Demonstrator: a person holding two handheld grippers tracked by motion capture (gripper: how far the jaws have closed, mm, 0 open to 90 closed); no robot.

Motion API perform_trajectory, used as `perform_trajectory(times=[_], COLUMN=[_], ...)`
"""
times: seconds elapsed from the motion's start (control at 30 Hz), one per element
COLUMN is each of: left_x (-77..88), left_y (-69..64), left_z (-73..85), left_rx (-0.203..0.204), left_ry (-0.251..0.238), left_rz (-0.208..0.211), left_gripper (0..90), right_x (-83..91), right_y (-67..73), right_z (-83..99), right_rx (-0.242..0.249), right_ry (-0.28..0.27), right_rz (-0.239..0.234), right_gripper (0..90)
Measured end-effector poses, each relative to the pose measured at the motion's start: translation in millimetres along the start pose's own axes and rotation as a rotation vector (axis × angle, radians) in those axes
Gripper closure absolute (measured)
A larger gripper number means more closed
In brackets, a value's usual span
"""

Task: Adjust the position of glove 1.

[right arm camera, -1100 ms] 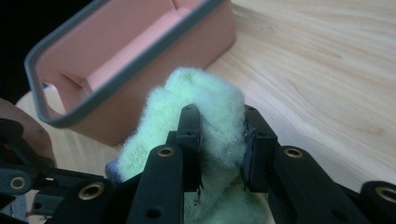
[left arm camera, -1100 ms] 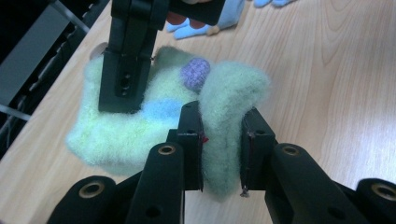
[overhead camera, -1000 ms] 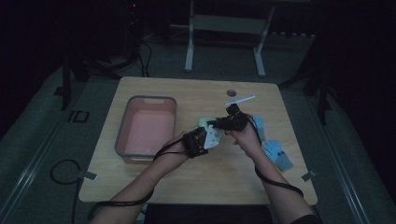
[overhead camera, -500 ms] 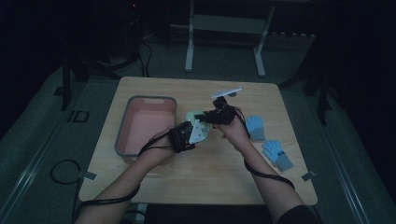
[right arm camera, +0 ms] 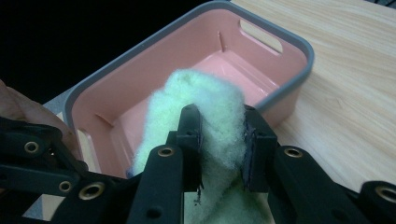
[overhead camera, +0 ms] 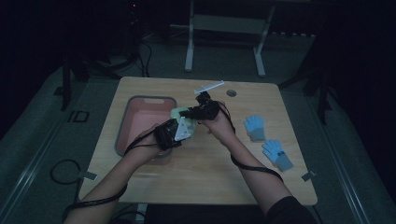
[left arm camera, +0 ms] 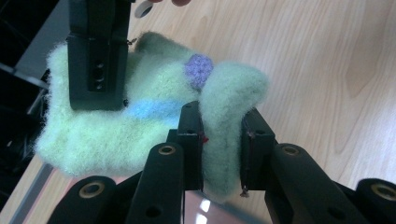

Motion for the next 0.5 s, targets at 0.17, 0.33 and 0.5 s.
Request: perform_trajectory(times=[0.17,0.33,0.5], left_x=[9.9,21.7,31.1], left_y=[6.3,12.4,17.1], left_z=[12.6,26.8,42.6], left_rx=[0.021,0.034,0.049], left_ry=[0.004,0.009,0.016], left_rz=[-0.009,-0.019,-0.023], left_gripper=[74.4,74.4,74.4], right_x=[-10.4,-21.5,-33.0], right_y=[11.7,24.7,36.5], right_z=[-11.5,-22.8,-31.2], right_rx=[0.018,0.032,0.042], right_ry=[-0.001,-0.006,-0.009], right_rz=[-0.013,-0.027,-0.043], right_gripper=[72.8,72.9,72.9])
Point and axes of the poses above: each handheld gripper's, and its own axes: x roughly backward along the jaws, z roughly out of its underside, y roughly to its left, the point moved 3 cm from there along -x, roughly forward along the jaws, and after that the axes turned 13 degrees about z, right-handed, at the moved point
